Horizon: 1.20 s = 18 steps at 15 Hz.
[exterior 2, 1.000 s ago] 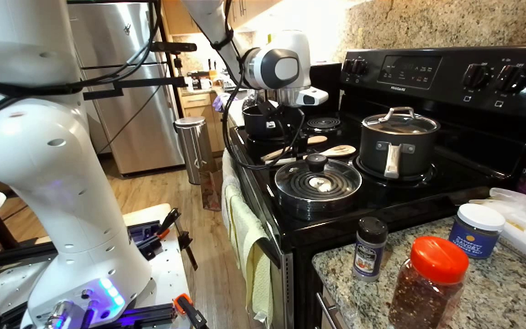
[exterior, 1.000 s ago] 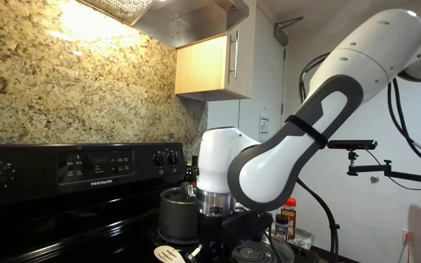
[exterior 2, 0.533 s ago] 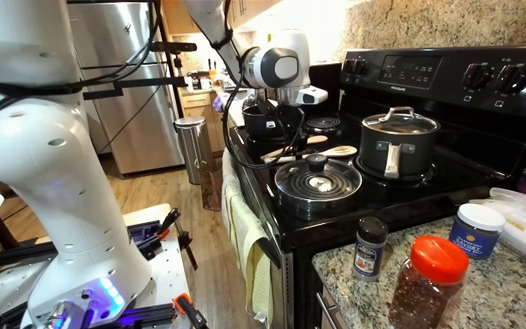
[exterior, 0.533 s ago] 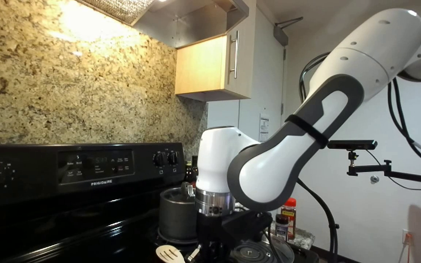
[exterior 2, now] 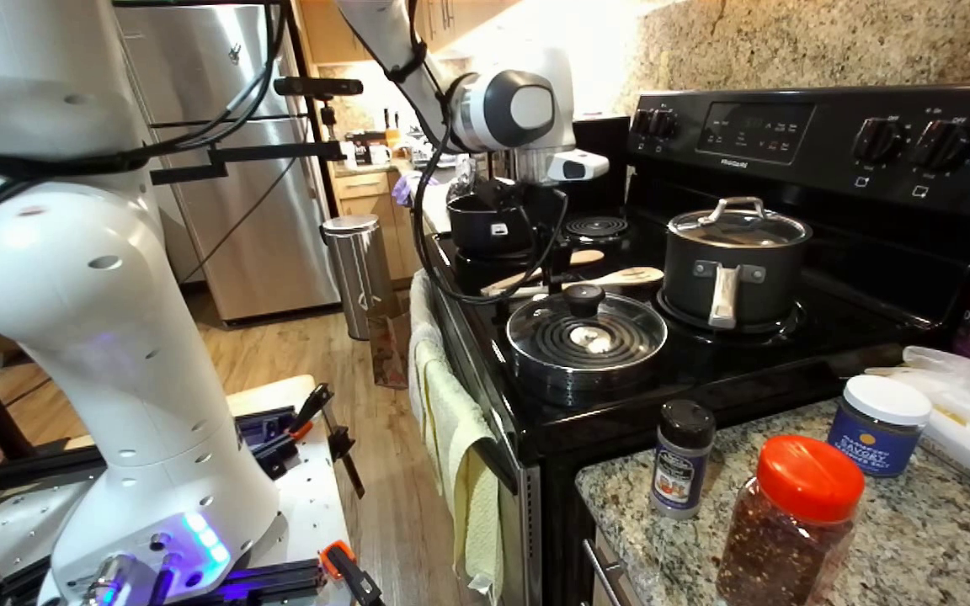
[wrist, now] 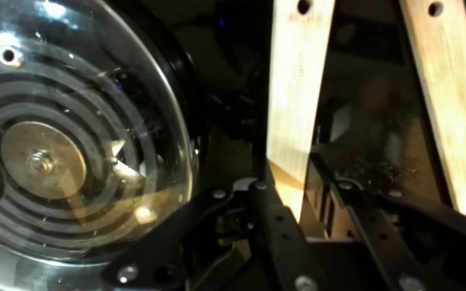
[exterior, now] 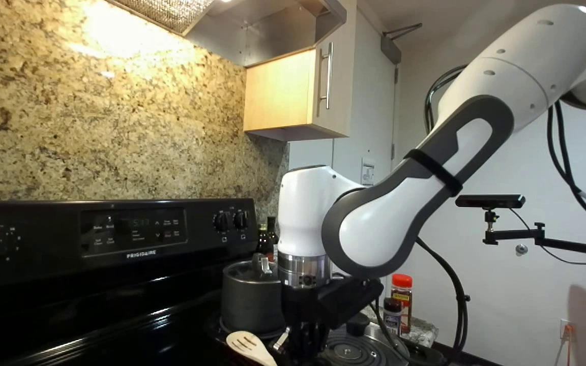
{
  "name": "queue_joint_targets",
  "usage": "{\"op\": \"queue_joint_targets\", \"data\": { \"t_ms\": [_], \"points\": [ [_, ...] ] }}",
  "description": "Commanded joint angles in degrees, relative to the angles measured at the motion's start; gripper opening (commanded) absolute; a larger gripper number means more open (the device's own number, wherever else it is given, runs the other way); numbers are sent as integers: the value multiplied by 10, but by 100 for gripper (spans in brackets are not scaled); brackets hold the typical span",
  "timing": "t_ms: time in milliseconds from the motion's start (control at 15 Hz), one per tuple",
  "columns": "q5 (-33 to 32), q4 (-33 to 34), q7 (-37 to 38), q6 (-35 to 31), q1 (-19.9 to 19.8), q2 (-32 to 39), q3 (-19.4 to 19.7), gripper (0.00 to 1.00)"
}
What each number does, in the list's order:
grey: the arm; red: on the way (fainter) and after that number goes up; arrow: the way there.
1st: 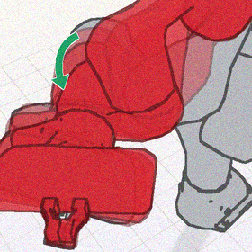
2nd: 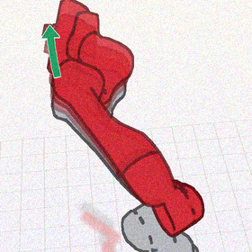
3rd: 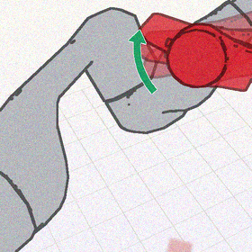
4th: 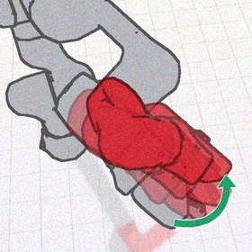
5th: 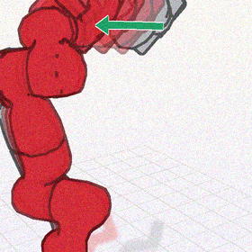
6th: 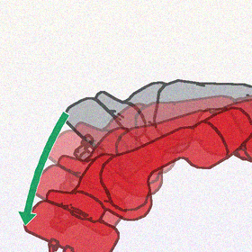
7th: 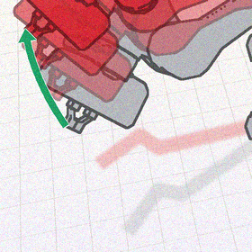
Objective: Pick up the cooking stick and put it in the pot
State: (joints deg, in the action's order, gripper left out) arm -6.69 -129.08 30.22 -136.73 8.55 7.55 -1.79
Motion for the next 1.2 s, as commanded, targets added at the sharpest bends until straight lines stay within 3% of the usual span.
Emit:
{"op": "queue_joint_targets", "data": {
  "t_ms": [0, 600, 1133],
  "points": [
    [-9, 3, -33, 40, -11, -25, 0, 10],
    [-24, 17, -87, 94, -21, -58, -1, 10],
    [-39, 58, -194, 230, -19, -131, -14, 10]
  ]
}}
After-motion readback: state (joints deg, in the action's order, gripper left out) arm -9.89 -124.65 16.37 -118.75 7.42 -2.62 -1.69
